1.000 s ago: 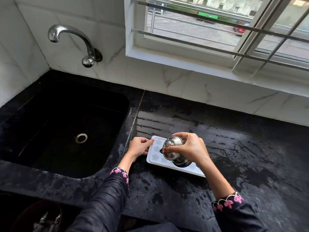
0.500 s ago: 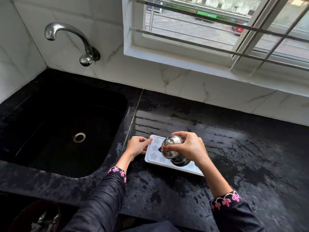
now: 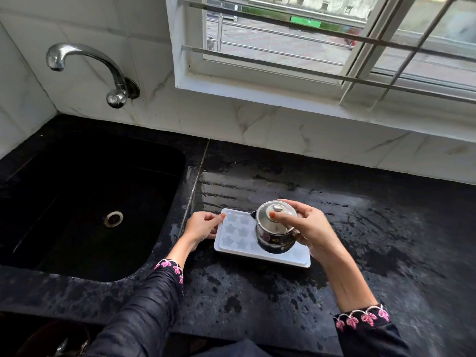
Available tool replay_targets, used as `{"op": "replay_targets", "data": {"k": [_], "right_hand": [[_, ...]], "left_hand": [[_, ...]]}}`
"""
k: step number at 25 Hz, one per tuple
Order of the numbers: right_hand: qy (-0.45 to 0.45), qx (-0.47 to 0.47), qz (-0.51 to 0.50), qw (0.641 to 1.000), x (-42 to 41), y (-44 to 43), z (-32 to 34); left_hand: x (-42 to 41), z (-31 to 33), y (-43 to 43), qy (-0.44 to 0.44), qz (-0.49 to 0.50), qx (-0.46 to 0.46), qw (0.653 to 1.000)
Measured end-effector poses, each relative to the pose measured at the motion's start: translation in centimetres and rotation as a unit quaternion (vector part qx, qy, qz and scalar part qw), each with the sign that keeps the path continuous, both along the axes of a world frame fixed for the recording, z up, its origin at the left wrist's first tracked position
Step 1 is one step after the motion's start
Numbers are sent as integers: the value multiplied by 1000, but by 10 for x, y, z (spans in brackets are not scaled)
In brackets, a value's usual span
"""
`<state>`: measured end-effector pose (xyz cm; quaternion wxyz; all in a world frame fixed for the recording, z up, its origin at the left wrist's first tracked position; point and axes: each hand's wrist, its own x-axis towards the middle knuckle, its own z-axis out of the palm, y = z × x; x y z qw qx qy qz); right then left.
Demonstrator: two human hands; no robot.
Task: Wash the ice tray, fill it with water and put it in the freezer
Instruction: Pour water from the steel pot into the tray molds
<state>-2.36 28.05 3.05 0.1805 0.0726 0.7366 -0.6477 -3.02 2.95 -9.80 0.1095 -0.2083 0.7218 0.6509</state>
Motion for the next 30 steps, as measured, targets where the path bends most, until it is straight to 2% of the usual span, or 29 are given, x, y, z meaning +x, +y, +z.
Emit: {"op": "replay_targets", "data": {"k": [4,12,21,25,30], "right_hand": [[-5,-74,-6,997,-3,48,0],[-24,-112,-193,975,-21,146,-39],[-36,-148,-227,962,-21,162,-84],[-47,-132,-227,964,-26,164,-87],[-47,-49,-179,982,-24,168,-85]], "left_hand": [[0,-2,1,-1,3,1,1000],[-1,1,7,-3,5,-4,1000],[1,3,6,-4,7,-3,1000],[1,4,4,-7,2,-5,1000],[2,7,7,-7,8,-8,1000]]}}
